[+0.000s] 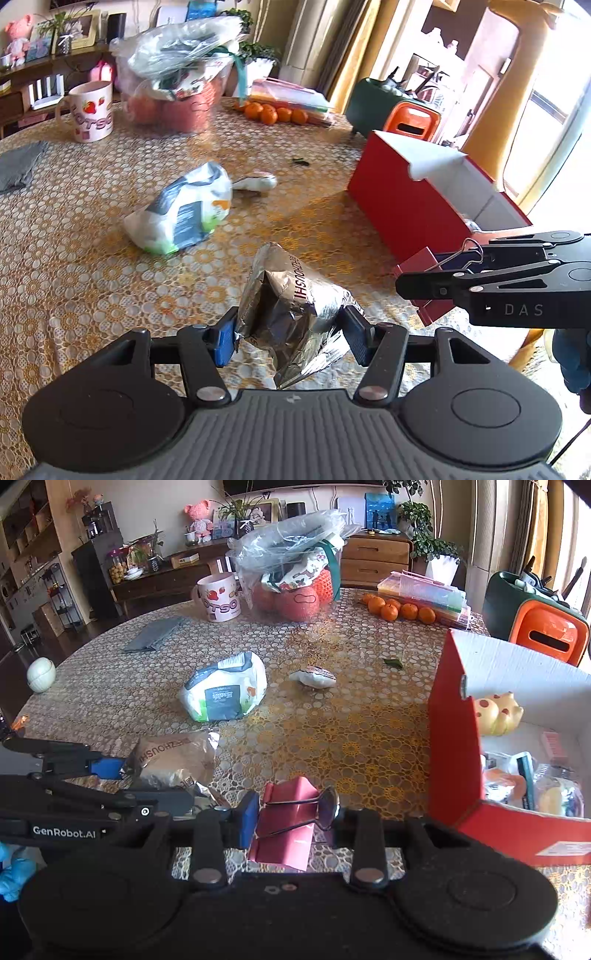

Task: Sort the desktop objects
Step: 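Carry the foil bag with left tool toward the shoebox while right tool carries the clip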

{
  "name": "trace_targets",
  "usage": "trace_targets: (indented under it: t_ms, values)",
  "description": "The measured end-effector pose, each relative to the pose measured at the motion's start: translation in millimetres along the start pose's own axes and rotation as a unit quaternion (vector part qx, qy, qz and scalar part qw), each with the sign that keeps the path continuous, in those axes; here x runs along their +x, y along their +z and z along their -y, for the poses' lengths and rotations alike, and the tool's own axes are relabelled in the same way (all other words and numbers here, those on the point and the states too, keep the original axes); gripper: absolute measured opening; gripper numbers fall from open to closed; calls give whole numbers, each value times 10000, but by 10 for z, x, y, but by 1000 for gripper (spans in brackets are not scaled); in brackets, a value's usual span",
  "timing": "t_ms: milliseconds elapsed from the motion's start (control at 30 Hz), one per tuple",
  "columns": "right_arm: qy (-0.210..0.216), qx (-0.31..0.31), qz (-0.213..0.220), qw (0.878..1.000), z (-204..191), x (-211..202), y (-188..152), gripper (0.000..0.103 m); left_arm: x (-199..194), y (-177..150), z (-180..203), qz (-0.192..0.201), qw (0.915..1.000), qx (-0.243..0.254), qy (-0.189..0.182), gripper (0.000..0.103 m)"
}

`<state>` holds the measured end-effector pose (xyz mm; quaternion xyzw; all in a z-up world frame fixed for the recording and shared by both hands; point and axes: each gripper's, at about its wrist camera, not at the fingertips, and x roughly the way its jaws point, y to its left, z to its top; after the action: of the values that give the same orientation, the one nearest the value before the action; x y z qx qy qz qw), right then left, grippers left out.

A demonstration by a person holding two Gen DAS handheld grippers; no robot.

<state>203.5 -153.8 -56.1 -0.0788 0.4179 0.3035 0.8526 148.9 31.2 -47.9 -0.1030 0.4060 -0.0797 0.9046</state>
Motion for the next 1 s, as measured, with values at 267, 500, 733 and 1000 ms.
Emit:
trace_targets:
  t_ms: [267,500,733,1000]
  values:
    - [132,107,54,9998,222,-453,-45,34,-174,74,367,118,9993,234,-260,58]
    - [85,101,183,9997,412,-826,-105,34,-238,146,651,232,9977,450,-443,58]
    - [-158,179,319,9992,704,-1159,-125,34,-233,239,920,271,9960,638,-569,58]
    - [-395,358,535,9971,1067,-1388,-81,34,-152,373,1234,277,9931,900,-699,58]
